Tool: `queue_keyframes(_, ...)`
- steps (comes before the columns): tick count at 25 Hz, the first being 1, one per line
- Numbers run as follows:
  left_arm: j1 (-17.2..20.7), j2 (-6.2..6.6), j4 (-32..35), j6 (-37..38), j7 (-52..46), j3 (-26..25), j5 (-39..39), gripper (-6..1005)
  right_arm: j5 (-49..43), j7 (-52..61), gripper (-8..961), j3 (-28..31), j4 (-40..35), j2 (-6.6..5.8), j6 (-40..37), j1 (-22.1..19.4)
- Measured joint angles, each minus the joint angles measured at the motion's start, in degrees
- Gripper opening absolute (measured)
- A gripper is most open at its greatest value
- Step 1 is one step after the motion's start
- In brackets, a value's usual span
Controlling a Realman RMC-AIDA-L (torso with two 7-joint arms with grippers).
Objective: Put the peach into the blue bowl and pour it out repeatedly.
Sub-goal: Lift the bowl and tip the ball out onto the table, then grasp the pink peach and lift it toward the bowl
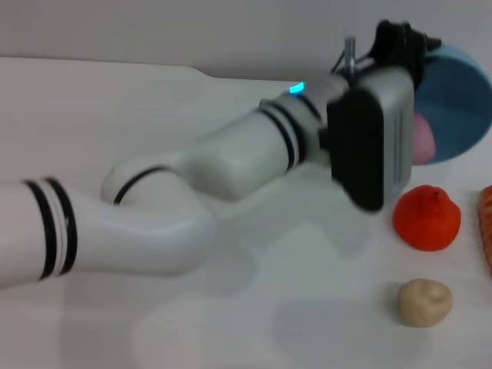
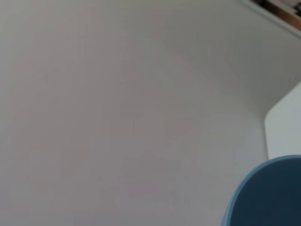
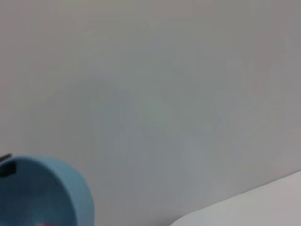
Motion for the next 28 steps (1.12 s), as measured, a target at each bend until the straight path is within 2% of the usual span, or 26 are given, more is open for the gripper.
queue_keyframes(2, 1.52, 0.01, 0.55, -2.6, 3.28, 2.36, 0.19, -2, -0.09, 0.03, 452, 0.04, 0.02, -0.08, 0.04, 0.61)
queue_keyframes(9, 4.53, 0.01, 1.44, -4.01, 6.44, 3.5, 1.89, -2, -0.27, 0.08, 451, -0.38, 0.05, -0.19, 0.27, 2.57)
queue_keyframes(17, 5.32, 0.0, 1.04, -6.74, 5.9, 4.33, 0.27, -1, -0.35, 0.46, 451, -0.46, 0.11, -0.22, 0.94, 3.24)
queue_keyframes(20, 4.75, -0.01, 1.82, -5.21, 0.63, 1.27, -6.9, -2, -0.71, 2.73, 451, -1.54, 0.06, -0.25, 0.95, 3.91)
queue_keyframes(23, 3.9, 0.01, 2.28, -1.07, -6.51, -3.83, -13.16, -2, -4.22, 9.78, 451, -6.34, -2.51, -0.74, -0.65, 5.89)
queue_keyframes(28, 0.06, 0.35, -1.86, 15.01, -19.38, -18.21, -18.24, -1, -16.73, 30.82, 450, -15.53, -13.57, -1.52, -5.9, 12.32)
